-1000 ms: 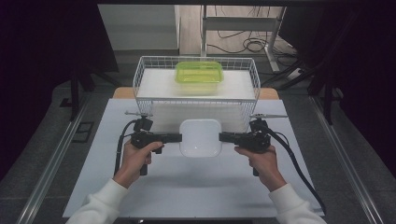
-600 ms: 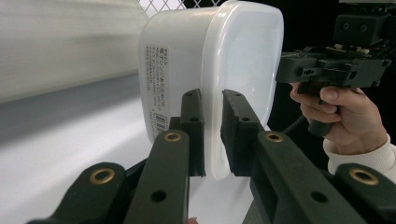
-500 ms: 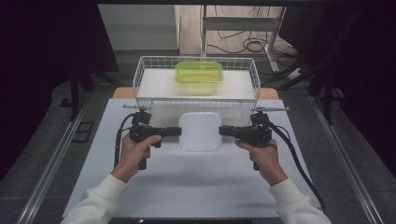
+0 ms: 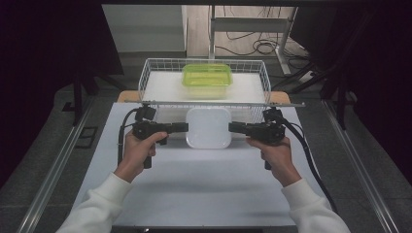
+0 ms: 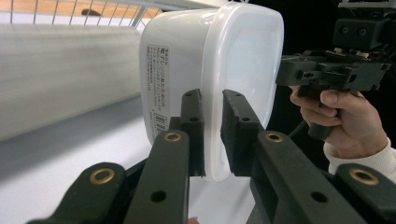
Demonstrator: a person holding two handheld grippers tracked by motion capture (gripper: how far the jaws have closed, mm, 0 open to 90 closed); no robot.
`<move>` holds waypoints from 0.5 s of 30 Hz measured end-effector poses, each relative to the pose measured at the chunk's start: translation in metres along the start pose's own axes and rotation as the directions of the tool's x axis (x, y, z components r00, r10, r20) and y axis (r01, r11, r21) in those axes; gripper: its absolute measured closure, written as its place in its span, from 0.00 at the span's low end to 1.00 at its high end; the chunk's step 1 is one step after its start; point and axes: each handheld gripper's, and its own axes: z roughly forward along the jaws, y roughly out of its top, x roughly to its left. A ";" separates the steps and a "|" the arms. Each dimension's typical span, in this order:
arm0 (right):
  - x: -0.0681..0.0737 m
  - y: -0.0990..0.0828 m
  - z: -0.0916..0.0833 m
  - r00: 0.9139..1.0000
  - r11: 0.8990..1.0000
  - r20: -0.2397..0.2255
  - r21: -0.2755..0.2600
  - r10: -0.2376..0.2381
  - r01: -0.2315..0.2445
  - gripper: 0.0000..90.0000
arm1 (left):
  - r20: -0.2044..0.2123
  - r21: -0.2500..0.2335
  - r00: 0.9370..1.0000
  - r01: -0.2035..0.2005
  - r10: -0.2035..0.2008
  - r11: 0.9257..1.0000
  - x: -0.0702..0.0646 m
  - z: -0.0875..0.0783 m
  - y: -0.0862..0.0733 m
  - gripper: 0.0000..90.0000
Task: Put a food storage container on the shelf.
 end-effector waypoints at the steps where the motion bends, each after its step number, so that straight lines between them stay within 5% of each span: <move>1: 0.001 0.001 -0.001 1.000 1.000 -0.002 -0.001 0.001 -0.001 0.87 | 0.000 -0.001 1.000 -0.004 0.004 1.000 0.000 -0.001 0.002 0.88; 15: 0.005 0.021 -0.003 1.000 0.999 0.003 -0.028 -0.026 0.026 0.87 | -0.009 -0.021 0.999 -0.034 0.034 0.999 -0.008 -0.006 0.021 0.88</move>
